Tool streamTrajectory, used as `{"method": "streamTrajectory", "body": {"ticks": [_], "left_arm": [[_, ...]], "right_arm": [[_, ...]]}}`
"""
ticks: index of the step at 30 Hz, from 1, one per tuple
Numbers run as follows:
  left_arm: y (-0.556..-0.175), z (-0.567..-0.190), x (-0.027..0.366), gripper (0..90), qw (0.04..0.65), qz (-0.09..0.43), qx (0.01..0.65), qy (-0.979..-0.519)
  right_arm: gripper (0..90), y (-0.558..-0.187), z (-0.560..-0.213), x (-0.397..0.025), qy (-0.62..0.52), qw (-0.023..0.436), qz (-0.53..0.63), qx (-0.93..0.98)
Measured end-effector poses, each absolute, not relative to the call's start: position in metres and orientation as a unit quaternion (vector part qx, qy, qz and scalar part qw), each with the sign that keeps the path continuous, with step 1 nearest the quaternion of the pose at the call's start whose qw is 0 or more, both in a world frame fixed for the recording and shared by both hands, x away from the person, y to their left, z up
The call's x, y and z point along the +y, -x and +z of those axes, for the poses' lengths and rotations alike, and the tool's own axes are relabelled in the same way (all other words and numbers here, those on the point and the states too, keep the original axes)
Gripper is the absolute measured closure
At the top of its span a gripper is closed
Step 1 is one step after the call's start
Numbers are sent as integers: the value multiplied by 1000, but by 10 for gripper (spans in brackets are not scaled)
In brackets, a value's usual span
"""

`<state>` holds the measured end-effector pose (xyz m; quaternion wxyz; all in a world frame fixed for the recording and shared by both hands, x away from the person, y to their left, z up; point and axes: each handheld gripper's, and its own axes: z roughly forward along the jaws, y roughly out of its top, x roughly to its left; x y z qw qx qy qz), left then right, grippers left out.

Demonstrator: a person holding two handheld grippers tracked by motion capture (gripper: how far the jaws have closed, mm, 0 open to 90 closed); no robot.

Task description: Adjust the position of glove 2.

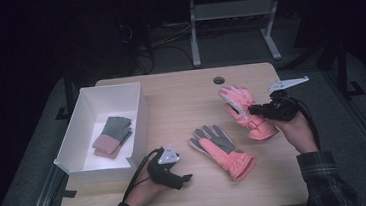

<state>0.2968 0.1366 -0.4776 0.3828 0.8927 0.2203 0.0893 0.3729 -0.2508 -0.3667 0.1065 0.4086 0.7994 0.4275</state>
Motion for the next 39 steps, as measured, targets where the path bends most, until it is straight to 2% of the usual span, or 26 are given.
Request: {"method": "streamTrajectory", "body": {"ticks": [12,21,30,39], "left_arm": [[-297,-477,137,130,381,92,219,-894],[-297,-478,137,130,385,93,220,-892],[-297,-478,136,130,386,91,221,-891],[-297,-478,136,130,386,92,221,-891]], "right_arm": [[878,-337,-355,-219,-383,87,418,819],[878,-324,-364,-195,-367,61,409,833],[878,-324,-380,-176,-356,41,390,848],[876,-325,-388,-164,-352,49,370,858]]}}
